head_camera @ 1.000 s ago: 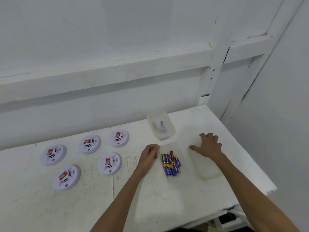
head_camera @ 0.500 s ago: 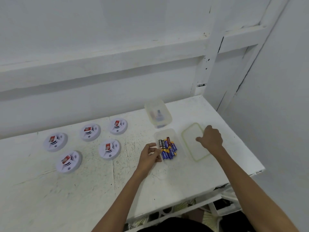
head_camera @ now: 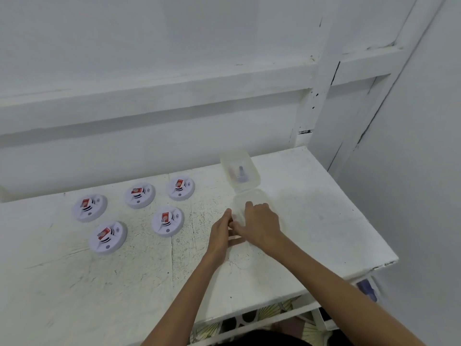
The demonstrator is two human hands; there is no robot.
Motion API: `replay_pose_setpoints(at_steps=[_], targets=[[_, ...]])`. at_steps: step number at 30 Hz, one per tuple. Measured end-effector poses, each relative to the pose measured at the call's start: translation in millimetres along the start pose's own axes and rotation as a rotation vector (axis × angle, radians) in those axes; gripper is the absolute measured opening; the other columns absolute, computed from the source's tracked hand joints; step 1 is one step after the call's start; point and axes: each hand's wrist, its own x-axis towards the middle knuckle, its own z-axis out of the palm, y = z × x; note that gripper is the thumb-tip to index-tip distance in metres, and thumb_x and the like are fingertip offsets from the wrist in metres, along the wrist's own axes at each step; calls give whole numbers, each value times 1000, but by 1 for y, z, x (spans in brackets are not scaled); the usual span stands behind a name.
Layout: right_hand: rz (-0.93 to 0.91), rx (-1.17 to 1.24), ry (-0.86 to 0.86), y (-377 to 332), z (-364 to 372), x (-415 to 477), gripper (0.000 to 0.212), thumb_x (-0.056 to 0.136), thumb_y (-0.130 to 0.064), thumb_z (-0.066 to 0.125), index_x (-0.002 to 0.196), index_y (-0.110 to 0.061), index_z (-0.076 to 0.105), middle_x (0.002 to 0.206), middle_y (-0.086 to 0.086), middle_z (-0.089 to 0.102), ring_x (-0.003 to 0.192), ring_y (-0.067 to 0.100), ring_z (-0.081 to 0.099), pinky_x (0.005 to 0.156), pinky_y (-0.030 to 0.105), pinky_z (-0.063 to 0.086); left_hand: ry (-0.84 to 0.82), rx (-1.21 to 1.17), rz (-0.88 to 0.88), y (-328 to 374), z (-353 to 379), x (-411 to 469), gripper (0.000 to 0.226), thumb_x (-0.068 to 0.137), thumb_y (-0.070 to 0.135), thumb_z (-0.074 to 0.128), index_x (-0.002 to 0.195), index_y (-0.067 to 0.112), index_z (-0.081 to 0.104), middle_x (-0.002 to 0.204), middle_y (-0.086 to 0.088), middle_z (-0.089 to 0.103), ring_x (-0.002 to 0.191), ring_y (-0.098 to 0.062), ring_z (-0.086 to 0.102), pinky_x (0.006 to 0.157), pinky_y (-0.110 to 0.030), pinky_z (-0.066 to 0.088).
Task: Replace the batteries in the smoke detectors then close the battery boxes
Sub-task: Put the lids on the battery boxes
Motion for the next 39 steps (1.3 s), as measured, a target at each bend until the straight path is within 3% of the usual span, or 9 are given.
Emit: replay_pose_setpoints(at_steps=[7,12,15,20,26,28,31,35,39], targets=[[140,20,34,32,-15,26,37,93,-34,51,121,-9,50,118,13,54,115,31,47,77,37,45,2,123,12,1,-7,2,19,96,11,70,110,-1,66,92,-17,66,72,-20,65,67,-33,61],[236,190,-205,72,-20,39,51,88,-44,64,118,-4,57,117,14,64,102,29,60,77,32,48,25,130,-25,4,-9,3,18,95,6,68,111,-2,65,87,-13,65,63,-16,62,56,-26,53],[249,247,-187,80,-17,36,60,83,-50,70,120,-4,60,116,12,66,106,29,62,83,35,51,30,159,-3,6,-12,4,17,95,3,66,112,-2,64,84,-12,61,57,-12,60,51,-24,47],[252,318,-189,84,-15,35,63,81,-50,73,120,-3,59,114,12,67,103,27,62,82,37,51,39,192,-26,6,-14,7,18,96,2,64,114,-3,64,80,-10,61,57,-13,57,51,-25,44],[323,555,-257,91,-8,38,60,76,-46,79,119,-12,54,108,7,64,94,23,65,79,40,60,61,227,-68,7,-11,13,17,96,13,62,110,6,67,101,-23,69,75,-23,65,64,-30,57],[341,642,-273,92,-7,39,56,76,-42,81,116,-12,56,109,9,64,96,23,65,71,36,61,65,220,-38,9,-9,12,22,95,24,70,110,9,67,104,-15,73,78,-20,70,64,-28,57],[345,734,-289,96,-4,38,56,74,-42,84,115,-14,57,109,8,64,96,20,65,63,28,57,40,203,-13,10,-7,10,31,87,21,81,110,5,66,103,-14,74,77,-17,74,59,-25,55],[365,847,-282,105,2,38,61,69,-46,86,114,-19,56,108,6,65,95,21,67,68,32,60,46,174,-10,14,-9,10,34,80,13,86,106,2,68,96,-10,75,77,-17,74,63,-28,57],[369,885,-294,108,4,36,52,75,-46,82,112,-18,57,106,5,66,92,22,68,68,33,61,47,184,-23,18,-9,9,19,86,19,82,96,9,70,82,1,72,72,-12,69,63,-27,56]])
